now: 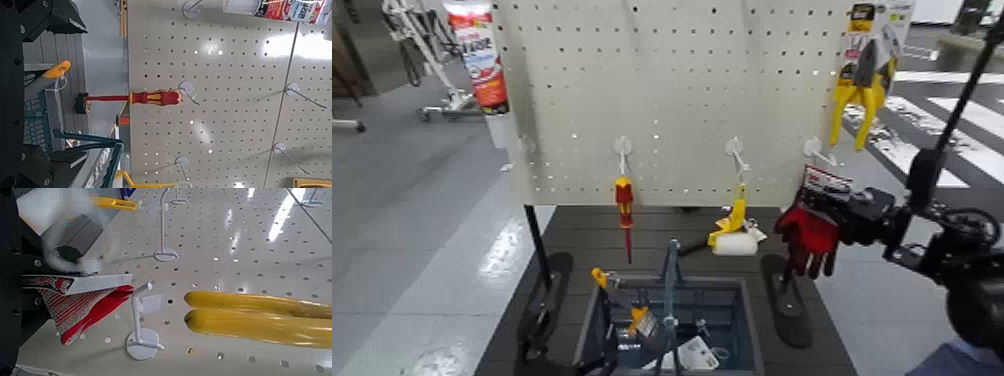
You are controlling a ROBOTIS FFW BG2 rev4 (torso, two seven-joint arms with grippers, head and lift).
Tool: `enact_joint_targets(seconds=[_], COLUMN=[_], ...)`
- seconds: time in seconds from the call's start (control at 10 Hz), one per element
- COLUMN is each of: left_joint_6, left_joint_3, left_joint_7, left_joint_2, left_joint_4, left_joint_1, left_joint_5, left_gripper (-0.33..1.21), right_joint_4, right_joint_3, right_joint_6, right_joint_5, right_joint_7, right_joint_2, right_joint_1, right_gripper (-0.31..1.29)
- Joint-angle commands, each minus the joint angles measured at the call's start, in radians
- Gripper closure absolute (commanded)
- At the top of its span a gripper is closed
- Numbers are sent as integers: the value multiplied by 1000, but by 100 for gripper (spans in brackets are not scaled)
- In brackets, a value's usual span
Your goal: Put the red colored gloves into the crate.
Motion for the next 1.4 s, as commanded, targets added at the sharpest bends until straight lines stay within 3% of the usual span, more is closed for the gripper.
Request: enact_joint_targets(seconds=[0.1,0.4,0.6,0.7,1.0,1.4], left_joint_6=[2,3,5,5,5,11], left_joint_3=[-2,-3,-3,-2,0,-9], left_joint_7=[0,0,0,0,2,5], left_joint_2=[-120,-117,-117,-115,-112,-104], left_joint_4=[0,0,-2,-2,-2,-2], left_joint_1=[1,1,2,2,2,-1], left_joint_5=[0,2,2,2,3,6], left_gripper=[17,17,17,17,17,17], right_joint_4=[-126,-311,-423,-448,-502,-495], right_joint_3=[-52,-101,-138,-137,-106,-18], right_joint_6=[53,131,177,185,203,205], right_joint_5=[-1,-29,-61,-72,-122,-201], right_joint_7=[-12,-40,-64,-75,-101,-118], right_joint_2=[-7,-10,14,28,85,116], right_joint_1=[73,162,237,257,314,337], right_gripper=[112,112,112,112,112,112])
